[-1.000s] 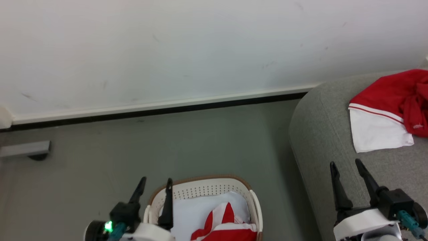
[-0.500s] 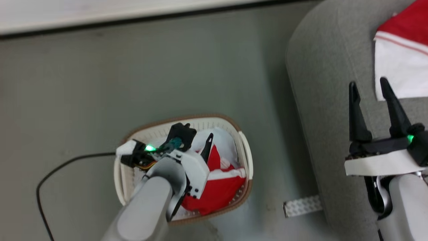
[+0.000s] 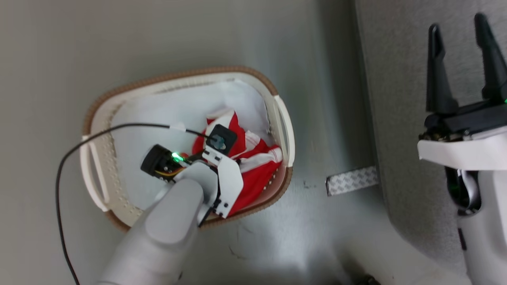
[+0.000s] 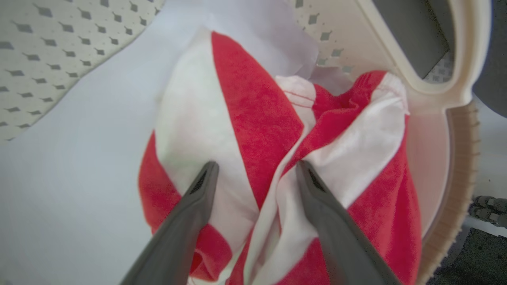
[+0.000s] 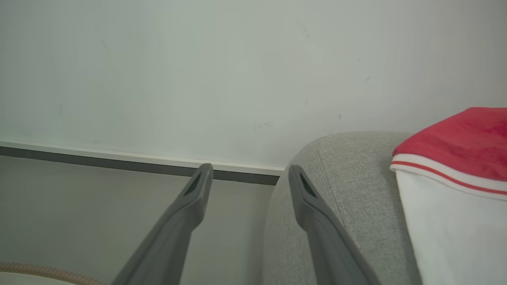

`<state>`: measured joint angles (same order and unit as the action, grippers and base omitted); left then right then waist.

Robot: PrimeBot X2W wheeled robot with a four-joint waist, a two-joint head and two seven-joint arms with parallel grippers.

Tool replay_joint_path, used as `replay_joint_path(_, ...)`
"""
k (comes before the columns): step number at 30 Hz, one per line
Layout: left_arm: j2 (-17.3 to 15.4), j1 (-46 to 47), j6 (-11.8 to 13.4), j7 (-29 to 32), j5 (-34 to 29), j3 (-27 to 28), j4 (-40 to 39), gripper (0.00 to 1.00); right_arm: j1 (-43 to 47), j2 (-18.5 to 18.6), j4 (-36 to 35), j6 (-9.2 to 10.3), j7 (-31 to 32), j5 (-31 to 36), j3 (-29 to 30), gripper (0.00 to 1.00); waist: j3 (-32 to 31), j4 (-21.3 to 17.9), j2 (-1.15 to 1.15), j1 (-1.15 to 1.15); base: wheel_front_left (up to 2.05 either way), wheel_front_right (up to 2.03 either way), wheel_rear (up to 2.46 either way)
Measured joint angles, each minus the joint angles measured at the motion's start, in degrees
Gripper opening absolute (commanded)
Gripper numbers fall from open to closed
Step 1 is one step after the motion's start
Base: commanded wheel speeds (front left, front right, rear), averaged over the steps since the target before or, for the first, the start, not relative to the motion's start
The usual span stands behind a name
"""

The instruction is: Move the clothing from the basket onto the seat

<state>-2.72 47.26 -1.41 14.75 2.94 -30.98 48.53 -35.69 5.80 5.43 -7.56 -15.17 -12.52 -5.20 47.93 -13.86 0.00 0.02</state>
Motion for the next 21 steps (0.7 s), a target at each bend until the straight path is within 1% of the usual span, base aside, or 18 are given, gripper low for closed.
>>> replay_joint_path(1,0.01,0.86,-0.40,0.45,0.01,-0.24,1.09,1.00,-0.62,0.22,-0.24,0.00,0.00,-0.19,-0.05,1.00,1.08,-0.12,0.00,0.00,0.00,0.00,0.00)
replay_joint_path(6,0.01,4.60,-0.22,0.87,0.01,-1.23,5.52,1.00,-2.77,1.43,-2.05,0.00,0.00,-0.84,-0.07,1.00,5.63,-0.54,0.00,0.00,0.00,0.00,0.00)
replay_joint_path(12,0.04,7.60,1.38,-2.14,-0.12,-2.68,9.16,1.00,-3.01,1.67,-2.66,0.00,0.00,-0.94,-1.00,1.00,8.72,-1.10,0.00,-0.01,0.00,0.00,0.00)
replay_joint_path(13,0.04,7.81,1.53,-2.76,0.24,-2.96,9.27,0.43,-2.98,1.72,-2.66,0.00,0.00,-1.08,-0.88,1.00,8.89,-1.03,0.00,-0.01,0.00,0.00,0.00)
replay_joint_path(14,0.04,8.00,1.80,-3.32,0.58,-3.32,9.39,0.00,-2.96,1.77,-2.65,0.00,-0.01,-1.11,-0.69,1.00,8.94,-0.88,0.00,-0.01,0.00,0.00,0.00)
replay_joint_path(18,0.03,8.36,2.40,-5.84,2.53,-4.72,9.36,0.00,-2.65,1.87,-1.90,0.00,-0.01,-1.11,-0.24,1.00,8.16,-0.15,0.00,-0.01,0.00,0.00,0.00)
replay_joint_path(21,-0.01,8.47,2.87,-8.35,5.68,-4.97,8.34,0.00,-2.22,1.96,-1.30,0.00,0.00,-1.11,-0.03,1.00,6.73,0.38,0.00,-0.01,0.00,0.00,0.00)
